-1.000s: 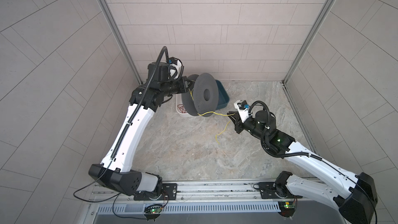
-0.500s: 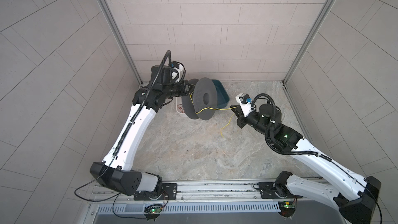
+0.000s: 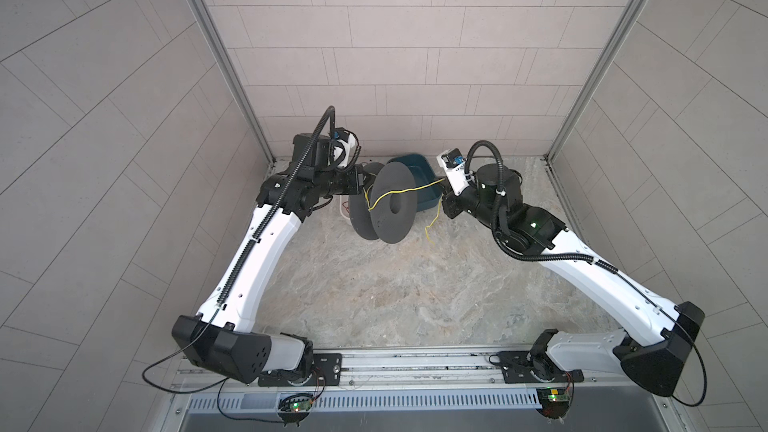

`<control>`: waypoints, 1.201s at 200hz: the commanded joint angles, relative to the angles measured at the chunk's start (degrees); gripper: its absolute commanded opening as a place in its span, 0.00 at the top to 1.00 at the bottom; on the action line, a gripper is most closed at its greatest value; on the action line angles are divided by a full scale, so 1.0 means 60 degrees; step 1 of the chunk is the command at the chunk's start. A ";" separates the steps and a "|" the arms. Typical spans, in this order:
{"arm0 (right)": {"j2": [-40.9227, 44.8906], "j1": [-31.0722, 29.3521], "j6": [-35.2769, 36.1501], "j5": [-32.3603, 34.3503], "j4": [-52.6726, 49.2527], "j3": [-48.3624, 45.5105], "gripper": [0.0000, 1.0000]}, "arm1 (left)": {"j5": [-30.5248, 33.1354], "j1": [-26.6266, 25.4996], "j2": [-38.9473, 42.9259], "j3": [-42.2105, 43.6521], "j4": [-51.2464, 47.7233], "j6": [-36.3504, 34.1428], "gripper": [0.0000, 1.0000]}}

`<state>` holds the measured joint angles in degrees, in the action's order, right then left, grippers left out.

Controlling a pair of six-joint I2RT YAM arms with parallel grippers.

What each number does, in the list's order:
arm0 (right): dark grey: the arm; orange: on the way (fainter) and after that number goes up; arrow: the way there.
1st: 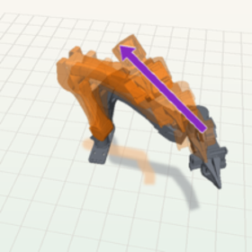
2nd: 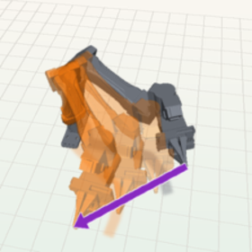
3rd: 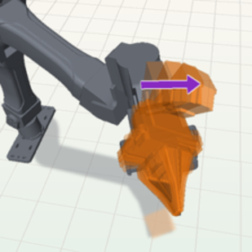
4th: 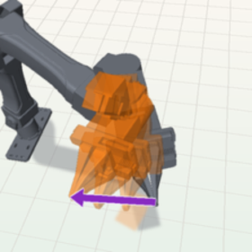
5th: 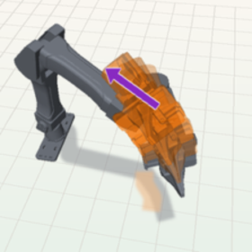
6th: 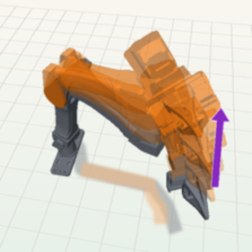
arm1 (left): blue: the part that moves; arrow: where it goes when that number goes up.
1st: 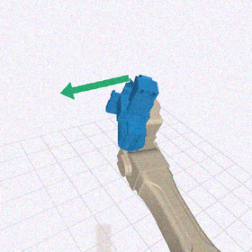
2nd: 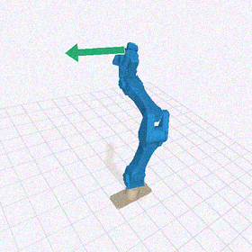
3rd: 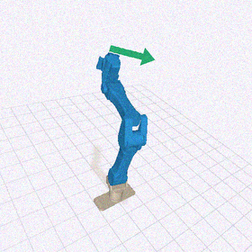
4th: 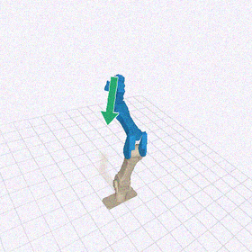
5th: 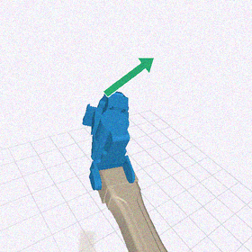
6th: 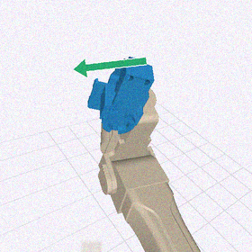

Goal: Wrap the cables

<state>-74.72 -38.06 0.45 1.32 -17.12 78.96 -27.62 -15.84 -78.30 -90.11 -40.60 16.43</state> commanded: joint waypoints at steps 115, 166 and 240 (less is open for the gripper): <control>-0.2501 0.1870 -0.1209 -0.0762 -0.2859 0.3349 1.00 | -0.1365 -0.0197 0.0623 0.0416 0.0126 -0.0717 1.00; -0.2726 0.2183 -0.1363 -0.1051 -0.2801 0.2679 1.00 | -0.1803 -0.0199 0.0531 0.0333 0.0655 -0.0128 1.00; -0.3162 0.2404 -0.1655 -0.1644 -0.2559 0.1883 1.00 | -0.2242 -0.0129 0.0433 0.0120 0.0893 0.0147 1.00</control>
<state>-93.32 -24.10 -7.86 -7.77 -33.54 91.31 -37.39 -16.69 -76.73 -87.09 -38.81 15.81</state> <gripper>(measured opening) 0.048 0.073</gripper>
